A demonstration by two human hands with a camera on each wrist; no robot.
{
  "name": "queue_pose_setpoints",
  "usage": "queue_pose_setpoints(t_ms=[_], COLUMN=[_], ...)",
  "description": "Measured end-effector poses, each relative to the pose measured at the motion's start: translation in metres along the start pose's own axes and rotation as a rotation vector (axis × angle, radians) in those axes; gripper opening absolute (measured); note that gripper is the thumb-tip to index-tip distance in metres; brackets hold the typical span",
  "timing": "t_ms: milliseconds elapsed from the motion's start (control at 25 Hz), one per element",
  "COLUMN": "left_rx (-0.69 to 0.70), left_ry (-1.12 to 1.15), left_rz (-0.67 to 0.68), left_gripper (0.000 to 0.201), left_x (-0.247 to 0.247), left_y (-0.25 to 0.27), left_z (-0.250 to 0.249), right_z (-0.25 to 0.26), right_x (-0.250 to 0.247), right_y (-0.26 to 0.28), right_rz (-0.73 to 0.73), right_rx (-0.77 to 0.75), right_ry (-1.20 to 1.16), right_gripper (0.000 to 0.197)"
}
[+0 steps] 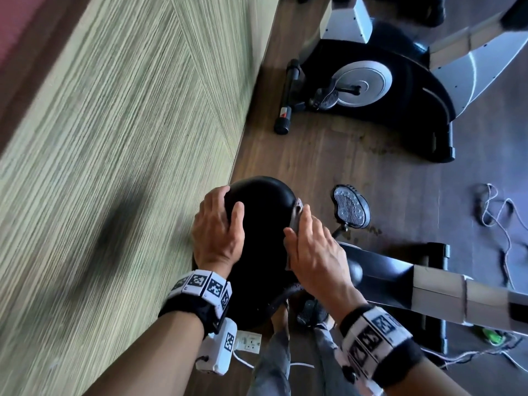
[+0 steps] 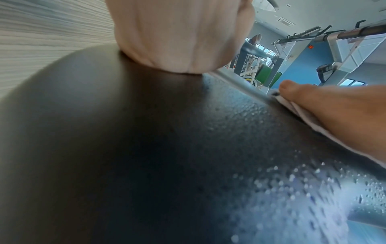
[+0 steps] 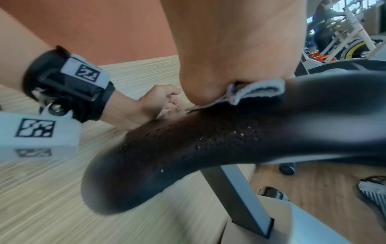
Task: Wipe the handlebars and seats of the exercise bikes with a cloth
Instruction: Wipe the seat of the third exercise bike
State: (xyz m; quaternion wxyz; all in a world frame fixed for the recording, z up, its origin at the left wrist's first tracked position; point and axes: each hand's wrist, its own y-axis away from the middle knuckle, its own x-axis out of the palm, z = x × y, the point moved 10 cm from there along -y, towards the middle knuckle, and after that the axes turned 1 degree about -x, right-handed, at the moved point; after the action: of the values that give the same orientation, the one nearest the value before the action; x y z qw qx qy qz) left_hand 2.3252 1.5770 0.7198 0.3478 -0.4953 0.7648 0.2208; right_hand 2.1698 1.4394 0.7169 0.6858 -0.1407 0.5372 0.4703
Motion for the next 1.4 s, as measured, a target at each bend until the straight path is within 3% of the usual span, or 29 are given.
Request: queue_pose_setpoints(t_ms=[80,200,280,480,560,680,800,840,920,1040,1120,1200,1280,1400], left_rx=[-0.006,0.017,0.026,-0.004,0.018,-0.036,-0.098,0.01,0.391,0.868,1.038,1.124,1.069,0.712], left_ry=[0.001,0.029,0.037,0.014,-0.003,0.031,0.094,0.038,-0.094,-0.289,-0.438,-0.479,-0.507,-0.536], left_rz=[-0.006,-0.005,-0.013,-0.019,0.002,0.06,0.092,0.072,0.087,0.449,0.617,0.661,0.684,0.718], left_gripper=[0.061,0.06,0.059,0.061,0.061,0.066,0.068,0.062,0.045,0.045,0.05,0.048,0.049,0.052], left_x=[0.0,0.002,0.001,0.0,0.0,0.004,0.004,0.001,0.011,0.063,0.09,0.103,0.112,0.112], left_y=[0.0,-0.001,-0.001,0.0,0.0,-0.002,-0.009,-0.009,0.002,0.039,0.047,0.036,0.01,-0.047], left_z=[0.001,0.0,0.0,0.004,-0.003,0.005,0.007,-0.01,-0.067,-0.125,-0.125,-0.121,-0.117,-0.094], right_z=[-0.002,0.011,0.018,-0.009,-0.008,0.016,0.031,0.025,-0.014,-0.077,-0.078,-0.067,-0.058,-0.052], right_x=[0.005,0.015,0.015,-0.002,0.003,0.018,0.021,0.012,-0.013,-0.031,-0.035,-0.033,-0.03,-0.028], right_y=[-0.002,-0.046,-0.052,0.017,0.01,-0.026,-0.036,-0.031,-0.02,0.004,0.014,0.013,0.008,0.005], right_rz=[0.012,0.037,0.027,-0.098,-0.141,-0.035,0.053,0.048,-0.052,-0.292,-0.393,-0.443,-0.445,-0.451], right_rx=[0.043,0.135,0.105,-0.036,0.017,0.143,-0.102,-0.169,-0.057,0.228,0.207,0.137,0.126,0.128], right_ry=[0.032,-0.11,-0.148,0.086,0.085,-0.012,-0.064,-0.172,-0.424,-0.603,-0.604,-0.542,-0.489,-0.324], right_gripper=[0.069,0.071,0.072,0.063,0.064,0.074,0.073,0.065,0.055,0.058,0.064,0.057,0.05,0.036])
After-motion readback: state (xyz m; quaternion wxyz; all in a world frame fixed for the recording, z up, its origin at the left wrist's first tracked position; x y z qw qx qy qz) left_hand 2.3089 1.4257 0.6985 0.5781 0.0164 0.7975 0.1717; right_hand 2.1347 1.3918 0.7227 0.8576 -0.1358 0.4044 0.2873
